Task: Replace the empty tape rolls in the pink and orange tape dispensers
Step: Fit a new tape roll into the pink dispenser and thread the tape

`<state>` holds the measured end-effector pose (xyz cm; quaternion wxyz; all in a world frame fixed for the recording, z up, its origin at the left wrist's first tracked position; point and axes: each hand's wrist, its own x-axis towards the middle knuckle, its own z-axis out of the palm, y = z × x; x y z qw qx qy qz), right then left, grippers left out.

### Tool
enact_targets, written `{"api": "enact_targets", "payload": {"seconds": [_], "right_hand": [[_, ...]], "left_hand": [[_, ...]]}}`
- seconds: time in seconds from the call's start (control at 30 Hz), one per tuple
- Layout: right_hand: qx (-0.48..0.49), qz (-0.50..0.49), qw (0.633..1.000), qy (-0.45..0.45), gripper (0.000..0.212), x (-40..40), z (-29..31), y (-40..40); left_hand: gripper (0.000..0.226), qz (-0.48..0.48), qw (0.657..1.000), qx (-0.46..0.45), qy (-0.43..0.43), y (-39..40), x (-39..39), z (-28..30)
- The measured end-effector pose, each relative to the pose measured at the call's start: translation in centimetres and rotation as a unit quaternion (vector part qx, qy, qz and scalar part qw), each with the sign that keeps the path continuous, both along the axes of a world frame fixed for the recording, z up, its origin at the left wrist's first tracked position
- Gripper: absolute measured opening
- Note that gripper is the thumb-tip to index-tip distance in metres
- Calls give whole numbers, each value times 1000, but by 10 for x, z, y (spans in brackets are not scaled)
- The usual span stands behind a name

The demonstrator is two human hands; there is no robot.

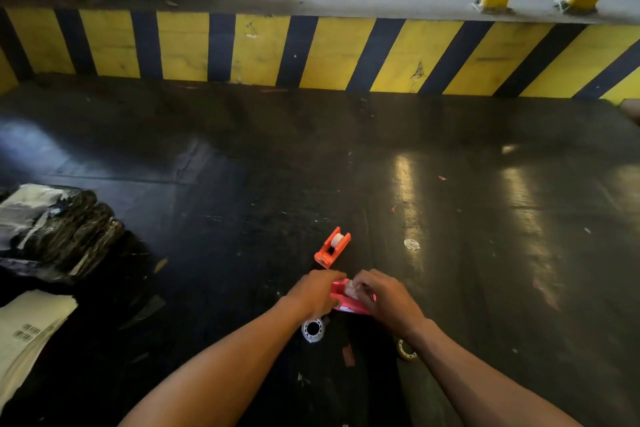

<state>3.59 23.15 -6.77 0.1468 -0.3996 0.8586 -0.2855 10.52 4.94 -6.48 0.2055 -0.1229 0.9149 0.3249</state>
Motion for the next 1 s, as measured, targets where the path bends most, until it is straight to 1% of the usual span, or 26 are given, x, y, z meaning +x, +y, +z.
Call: {"api": "enact_targets", "payload": {"seconds": [0.23,0.37,0.43,0.53,0.67,0.8,0.87,0.93,1.0], "right_hand": [[16,26,999,25,3,3,-3,-4],[39,33,998,25,10,3,-1,-9],[40,42,998,17,12,3,1,-9],[46,51,997,27,4,3,-4,-10],[53,40,997,33,14,5,-10,-12],[71,41,997,14,11,5,-4,-14],[88,29,995,-22,7,3,1,-16],[91,4,994,-62,12,1,6,-17],[63,-44,992,-100,15,1,7,-18]], "left_hand": [[66,7,1000,6,-1,1,-1,-5],[64,25,999,27,-3,2,1,-5],[59,32,999,42,7,2,2,-6],[48,40,997,57,15,5,3,-5],[37,54,996,65,21,5,4,-4],[32,61,996,66,28,5,4,-1],[29,65,995,65,30,6,3,0],[25,68,995,64,32,5,2,0],[24,64,996,61,33,5,0,2]]}}
